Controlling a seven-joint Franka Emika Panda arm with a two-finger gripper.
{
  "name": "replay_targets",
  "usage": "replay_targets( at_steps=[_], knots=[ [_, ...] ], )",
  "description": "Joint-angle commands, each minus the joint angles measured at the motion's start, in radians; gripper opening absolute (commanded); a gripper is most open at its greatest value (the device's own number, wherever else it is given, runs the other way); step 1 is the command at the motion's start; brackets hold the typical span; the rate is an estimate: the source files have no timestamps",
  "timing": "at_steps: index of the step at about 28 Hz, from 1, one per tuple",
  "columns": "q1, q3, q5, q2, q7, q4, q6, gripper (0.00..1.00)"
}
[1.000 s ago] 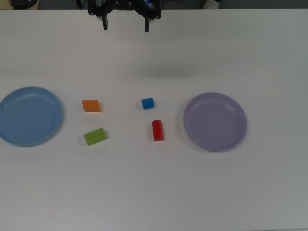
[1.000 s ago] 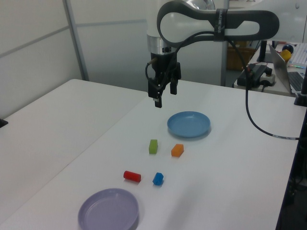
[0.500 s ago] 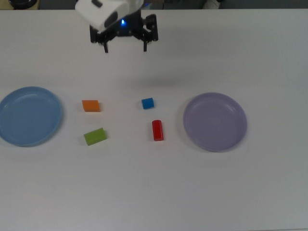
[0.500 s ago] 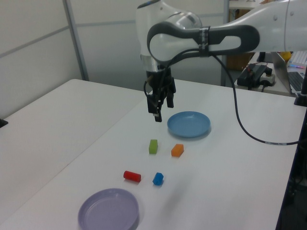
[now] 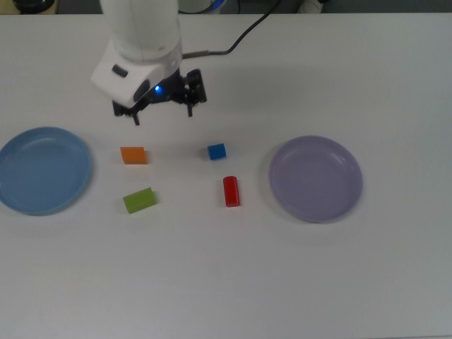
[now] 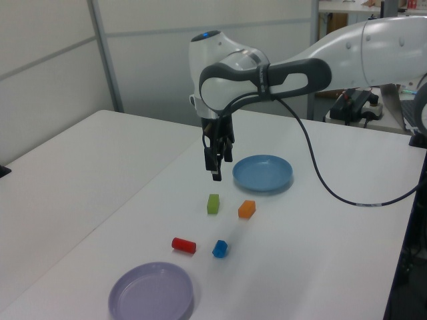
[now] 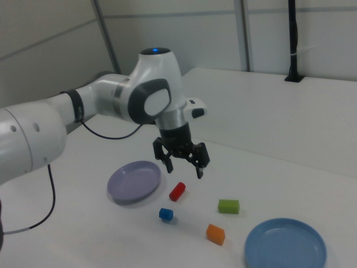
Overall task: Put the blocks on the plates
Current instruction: 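Lower the open gripper onto the green rectangular block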
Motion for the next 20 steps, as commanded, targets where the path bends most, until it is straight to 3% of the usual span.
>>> replay_targets(
  at_steps=[1,9,11,14,20],
  knots=[
    [-0.018,-0.001,-0.031,0.073,-0.043,0.000,0.111,1.00],
    [-0.046,-0.001,-0.045,0.149,-0.092,-0.003,0.214,1.00],
    [-0.048,-0.001,-0.065,0.165,-0.094,-0.003,0.243,1.00],
    [-0.048,-0.001,-0.138,0.196,-0.112,-0.006,0.285,1.00],
    [-0.054,-0.001,-0.165,0.251,-0.129,-0.006,0.345,1.00]
  ],
)
